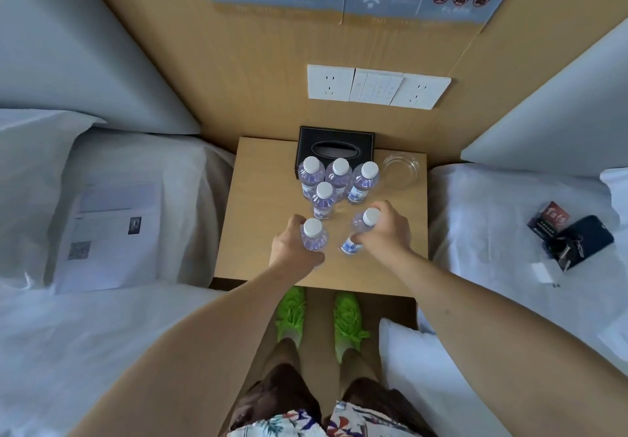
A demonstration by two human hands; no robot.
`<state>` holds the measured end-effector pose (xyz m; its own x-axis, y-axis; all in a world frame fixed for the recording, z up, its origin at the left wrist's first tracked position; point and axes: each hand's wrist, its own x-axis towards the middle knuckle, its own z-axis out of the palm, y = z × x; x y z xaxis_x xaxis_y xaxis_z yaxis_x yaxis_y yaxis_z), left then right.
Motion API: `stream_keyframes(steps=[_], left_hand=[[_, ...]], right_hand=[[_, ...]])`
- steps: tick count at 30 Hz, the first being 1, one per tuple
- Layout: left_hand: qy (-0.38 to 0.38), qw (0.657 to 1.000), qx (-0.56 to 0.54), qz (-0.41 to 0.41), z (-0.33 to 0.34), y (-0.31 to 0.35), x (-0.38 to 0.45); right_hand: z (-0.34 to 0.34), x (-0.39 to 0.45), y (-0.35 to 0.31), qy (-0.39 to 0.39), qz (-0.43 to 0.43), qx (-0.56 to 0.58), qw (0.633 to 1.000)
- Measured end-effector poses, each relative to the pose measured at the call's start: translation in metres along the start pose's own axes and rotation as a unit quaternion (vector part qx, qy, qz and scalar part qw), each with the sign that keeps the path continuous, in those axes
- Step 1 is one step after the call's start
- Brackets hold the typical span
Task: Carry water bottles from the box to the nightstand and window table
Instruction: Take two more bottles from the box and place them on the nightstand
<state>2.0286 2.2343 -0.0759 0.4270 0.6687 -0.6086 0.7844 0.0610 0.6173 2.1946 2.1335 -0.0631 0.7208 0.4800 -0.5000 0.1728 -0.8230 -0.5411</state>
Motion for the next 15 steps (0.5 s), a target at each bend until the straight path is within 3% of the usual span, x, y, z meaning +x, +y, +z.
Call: stream_keyframes(steps=[7, 15], left_hand=[[-0.013, 1.0, 0.009, 0.004, 0.009, -0.014, 0.026], [0.006, 1.0, 0.002, 0.015, 0.014, -0.014, 0.036]], right_hand=[[0.027, 0.022, -0.007, 0.026, -0.032, 0.01, 0.999], [0.045, 0.038, -0.021, 0.124, -0.091, 0.033, 0.988]])
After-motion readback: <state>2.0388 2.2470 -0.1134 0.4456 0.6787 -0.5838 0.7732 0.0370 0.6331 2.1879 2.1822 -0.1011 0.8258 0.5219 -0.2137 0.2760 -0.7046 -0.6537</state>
